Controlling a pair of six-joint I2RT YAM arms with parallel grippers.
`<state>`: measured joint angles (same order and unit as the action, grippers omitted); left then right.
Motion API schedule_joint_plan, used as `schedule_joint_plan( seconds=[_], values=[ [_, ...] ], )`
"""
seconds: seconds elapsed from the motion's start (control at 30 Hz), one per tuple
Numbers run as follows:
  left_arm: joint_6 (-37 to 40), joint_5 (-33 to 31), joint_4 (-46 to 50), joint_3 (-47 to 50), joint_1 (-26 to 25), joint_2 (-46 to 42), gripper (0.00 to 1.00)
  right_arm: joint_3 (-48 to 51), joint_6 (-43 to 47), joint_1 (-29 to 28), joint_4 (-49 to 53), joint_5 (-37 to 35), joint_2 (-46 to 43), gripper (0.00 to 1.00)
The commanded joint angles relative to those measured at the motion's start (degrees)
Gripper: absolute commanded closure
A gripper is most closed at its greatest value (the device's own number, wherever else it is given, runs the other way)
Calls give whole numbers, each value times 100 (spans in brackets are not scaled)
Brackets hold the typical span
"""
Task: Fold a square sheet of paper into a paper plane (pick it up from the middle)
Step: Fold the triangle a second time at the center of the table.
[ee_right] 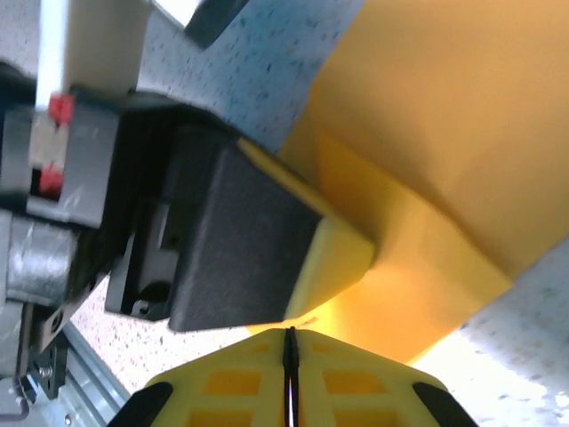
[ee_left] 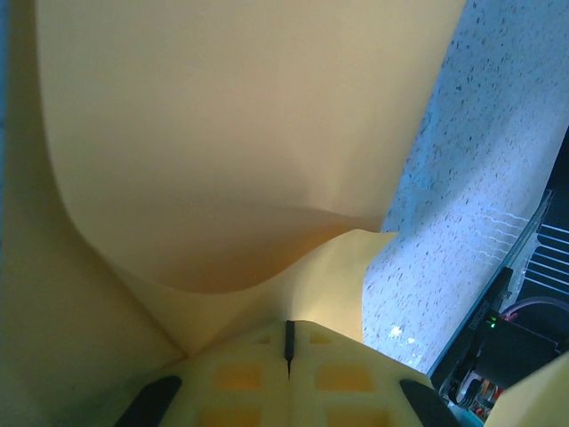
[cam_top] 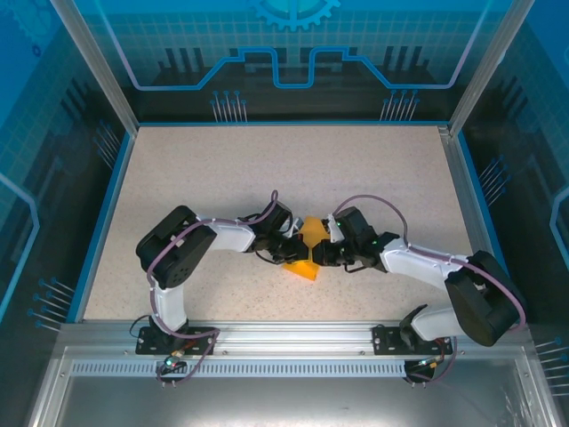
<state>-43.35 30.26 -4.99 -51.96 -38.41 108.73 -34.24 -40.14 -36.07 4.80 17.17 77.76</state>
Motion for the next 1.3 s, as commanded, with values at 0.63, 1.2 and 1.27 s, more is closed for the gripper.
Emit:
schedule_joint_plan(
  seconds=[0.63,1.2,1.27],
  values=[
    [45,-432,319,301,1,346,97,224,-287,-594,-374,-312,416,93],
    [-103,-473,100,323,88,430,97,497,-283,-598,-382,-350,692,94],
    [-120,-477,78,327,110,432,97,546,-289,-601,-409,-315,731,93]
  ],
)
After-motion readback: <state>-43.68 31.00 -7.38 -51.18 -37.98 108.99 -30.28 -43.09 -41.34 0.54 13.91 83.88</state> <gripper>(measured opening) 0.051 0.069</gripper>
